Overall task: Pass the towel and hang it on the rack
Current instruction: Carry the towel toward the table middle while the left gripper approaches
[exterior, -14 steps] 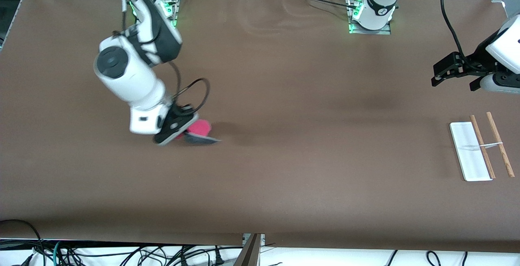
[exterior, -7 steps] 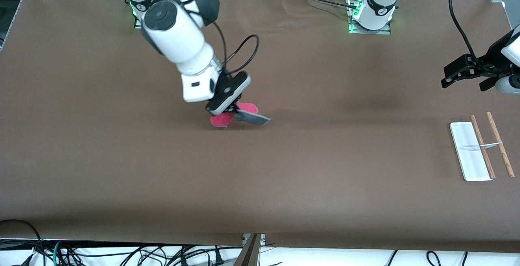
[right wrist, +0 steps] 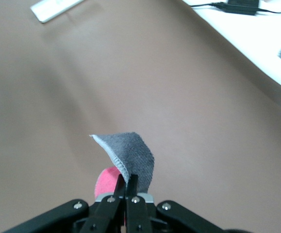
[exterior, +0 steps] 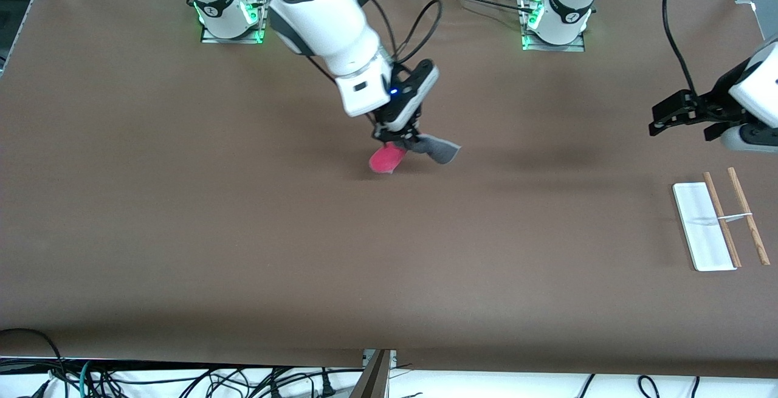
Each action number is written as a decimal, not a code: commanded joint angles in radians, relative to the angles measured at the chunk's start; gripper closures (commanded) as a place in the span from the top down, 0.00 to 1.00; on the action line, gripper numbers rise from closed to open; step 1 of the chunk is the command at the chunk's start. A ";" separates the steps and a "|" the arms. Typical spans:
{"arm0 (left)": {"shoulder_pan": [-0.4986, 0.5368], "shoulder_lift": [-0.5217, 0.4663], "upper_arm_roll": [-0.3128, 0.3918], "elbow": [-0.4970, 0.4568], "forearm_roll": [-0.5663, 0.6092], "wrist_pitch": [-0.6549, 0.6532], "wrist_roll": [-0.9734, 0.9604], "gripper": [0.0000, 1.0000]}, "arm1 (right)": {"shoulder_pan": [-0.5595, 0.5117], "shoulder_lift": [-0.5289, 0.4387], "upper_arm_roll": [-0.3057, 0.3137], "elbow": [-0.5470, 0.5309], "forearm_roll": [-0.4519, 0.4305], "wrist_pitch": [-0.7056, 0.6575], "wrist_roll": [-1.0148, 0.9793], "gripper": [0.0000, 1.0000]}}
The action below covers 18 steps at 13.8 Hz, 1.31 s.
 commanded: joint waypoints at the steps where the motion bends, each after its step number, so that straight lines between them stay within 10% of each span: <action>1: -0.003 -0.002 -0.006 -0.084 0.000 0.071 0.058 1.00 | 0.048 0.058 -0.004 0.073 -0.001 0.006 0.008 0.00; 9: -0.043 -0.005 -0.006 -0.413 -0.301 0.454 0.599 1.00 | 0.074 0.083 -0.001 0.092 0.007 0.111 0.008 0.00; 18: -0.094 -0.103 -0.178 -0.660 -0.320 0.627 0.885 1.00 | 0.085 0.118 -0.003 0.093 0.002 0.198 0.003 0.00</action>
